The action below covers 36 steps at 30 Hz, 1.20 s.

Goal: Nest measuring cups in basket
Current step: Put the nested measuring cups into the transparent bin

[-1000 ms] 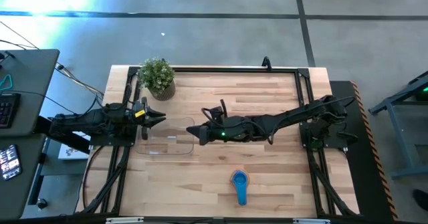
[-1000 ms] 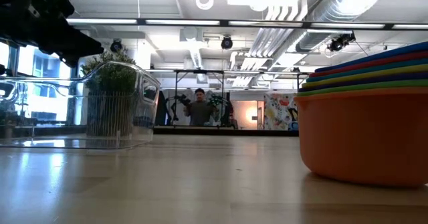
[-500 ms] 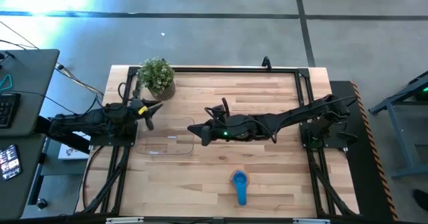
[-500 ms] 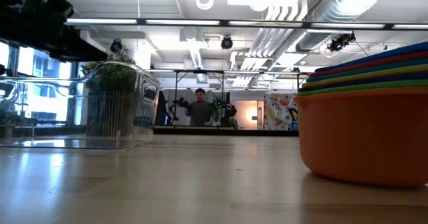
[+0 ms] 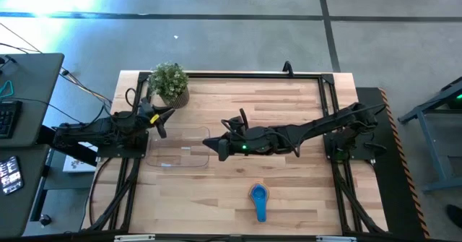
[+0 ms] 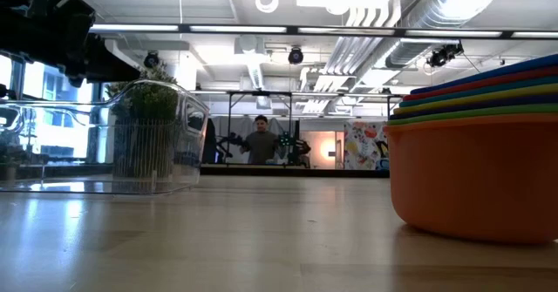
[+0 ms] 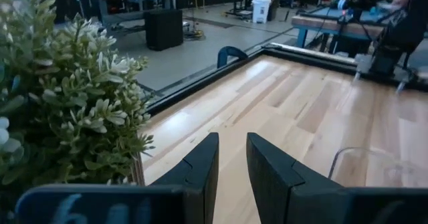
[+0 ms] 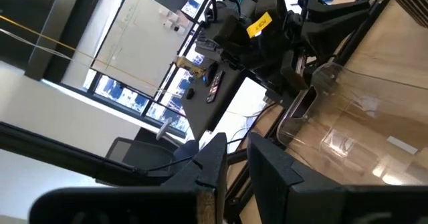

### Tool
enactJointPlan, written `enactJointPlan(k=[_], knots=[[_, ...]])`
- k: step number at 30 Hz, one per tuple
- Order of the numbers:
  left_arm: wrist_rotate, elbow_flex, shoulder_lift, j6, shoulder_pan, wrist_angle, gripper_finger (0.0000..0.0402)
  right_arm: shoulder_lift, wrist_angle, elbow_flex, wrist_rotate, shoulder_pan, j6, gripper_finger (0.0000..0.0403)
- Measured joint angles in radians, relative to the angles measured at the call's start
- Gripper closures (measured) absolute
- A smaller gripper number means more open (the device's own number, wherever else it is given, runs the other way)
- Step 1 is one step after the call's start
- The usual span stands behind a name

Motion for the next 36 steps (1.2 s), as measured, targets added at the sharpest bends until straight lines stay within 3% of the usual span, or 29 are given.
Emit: enactJointPlan(k=[6,16,28,36], knots=[[-0.001,0.0,0.0,-0.133,0.0,0.0,0.0335,-0.013,-0.006,0.0,-0.026,0.0,-0.017,0.035],[-0.001,0.0,0.0,-0.137,0.0,0.0,0.0335,-0.107,-0.087,0.0,-0.132,0.007,-0.049,0.035],[-0.001,0.0,0.0,-0.137,0.0,0.0,0.0335,-0.317,-0.332,0.0,-0.071,0.093,-0.088,0.0352],[-0.001,0.0,0.0,-0.137,0.0,0.0,0.0335,-0.429,-0.449,0.0,-0.035,0.18,-0.06,0.0396]])
